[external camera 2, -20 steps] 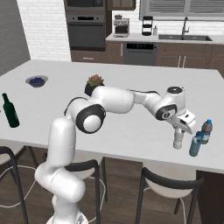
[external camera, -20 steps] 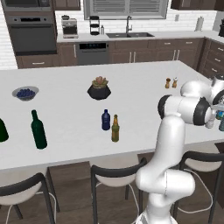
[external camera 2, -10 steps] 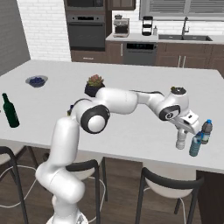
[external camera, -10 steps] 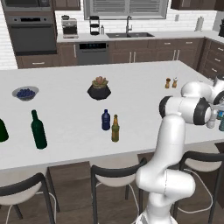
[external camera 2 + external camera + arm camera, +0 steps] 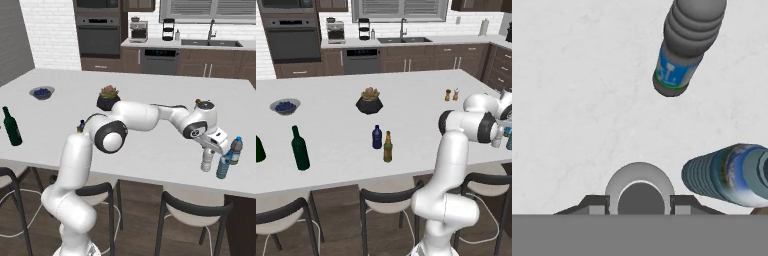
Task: Move the plastic bottles in the middle to the plastics group, and the glass bottles in the middle to the glass group.
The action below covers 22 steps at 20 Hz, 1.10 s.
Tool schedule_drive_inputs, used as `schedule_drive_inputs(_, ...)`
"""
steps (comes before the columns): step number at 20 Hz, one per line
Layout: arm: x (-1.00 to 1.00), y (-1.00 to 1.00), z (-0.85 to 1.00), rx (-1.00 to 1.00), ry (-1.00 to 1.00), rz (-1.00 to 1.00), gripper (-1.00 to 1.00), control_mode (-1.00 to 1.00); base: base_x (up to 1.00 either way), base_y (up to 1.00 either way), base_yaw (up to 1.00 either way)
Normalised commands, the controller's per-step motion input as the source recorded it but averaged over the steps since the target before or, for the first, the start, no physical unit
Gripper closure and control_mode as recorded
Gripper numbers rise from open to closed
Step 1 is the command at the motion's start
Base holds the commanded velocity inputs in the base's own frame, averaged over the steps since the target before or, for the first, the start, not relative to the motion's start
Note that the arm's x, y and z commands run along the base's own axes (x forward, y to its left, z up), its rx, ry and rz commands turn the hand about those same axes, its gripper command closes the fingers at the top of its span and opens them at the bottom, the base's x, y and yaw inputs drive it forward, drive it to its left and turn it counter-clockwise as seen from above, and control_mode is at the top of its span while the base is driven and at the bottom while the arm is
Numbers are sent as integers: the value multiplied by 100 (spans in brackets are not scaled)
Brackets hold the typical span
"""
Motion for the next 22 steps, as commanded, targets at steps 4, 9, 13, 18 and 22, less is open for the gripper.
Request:
schedule_drive_inputs(4, 0, 0, 0, 0, -1, 0, -100, -100, 0, 0, 0)
schedule_drive_inputs(9, 0, 0, 0, 0, -6, 0, -100, -100, 0, 0, 0)
schedule_drive_inputs(13, 0, 4, 0, -1, 0, 0, -100, -100, 0, 0, 0)
schedule_drive_inputs(18, -1, 11, 17, -2, -1, 0, -100, -100, 0, 0, 0)
schedule_drive_inputs(22, -10, 33, 49, -4, -7, 0, -100, -100, 0, 0, 0)
